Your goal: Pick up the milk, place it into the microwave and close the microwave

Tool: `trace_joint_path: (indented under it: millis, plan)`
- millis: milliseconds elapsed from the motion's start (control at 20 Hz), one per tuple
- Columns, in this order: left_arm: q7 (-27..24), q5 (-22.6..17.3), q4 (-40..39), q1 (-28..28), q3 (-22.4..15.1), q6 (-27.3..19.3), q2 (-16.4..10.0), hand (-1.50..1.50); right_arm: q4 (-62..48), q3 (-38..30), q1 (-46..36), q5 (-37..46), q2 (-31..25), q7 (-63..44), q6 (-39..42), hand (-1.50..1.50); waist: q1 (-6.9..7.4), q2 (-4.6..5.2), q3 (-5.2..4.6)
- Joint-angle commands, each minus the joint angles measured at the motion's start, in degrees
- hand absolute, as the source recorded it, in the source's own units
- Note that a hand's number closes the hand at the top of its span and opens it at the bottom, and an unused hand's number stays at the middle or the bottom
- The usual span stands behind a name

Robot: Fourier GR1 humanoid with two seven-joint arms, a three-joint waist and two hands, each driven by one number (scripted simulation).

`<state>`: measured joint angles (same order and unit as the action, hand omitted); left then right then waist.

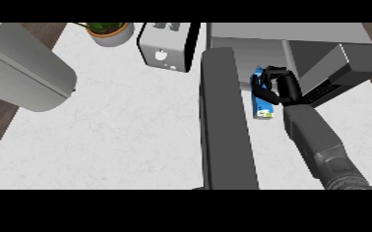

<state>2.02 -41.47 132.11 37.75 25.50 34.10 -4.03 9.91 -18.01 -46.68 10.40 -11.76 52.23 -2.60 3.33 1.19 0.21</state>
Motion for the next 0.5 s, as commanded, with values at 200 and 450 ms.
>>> trace_joint_path:
  millis: [200,450]
  plan:
    - [0.47,0.18,1.52,-1.67,-0.58,0.78,-0.56,-1.5,-2.58,-0.17,-7.29,0.9,-5.25,-6.78,0.12,1.5,2.24,0.93,0.08]
    - [0.75,-0.05,0.62,-5.84,-0.07,-1.62,-2.06,-1.5,-2.86,2.21,-9.58,4.32,-5.5,-9.1,-10.69,1.5,2.87,1.61,0.08]
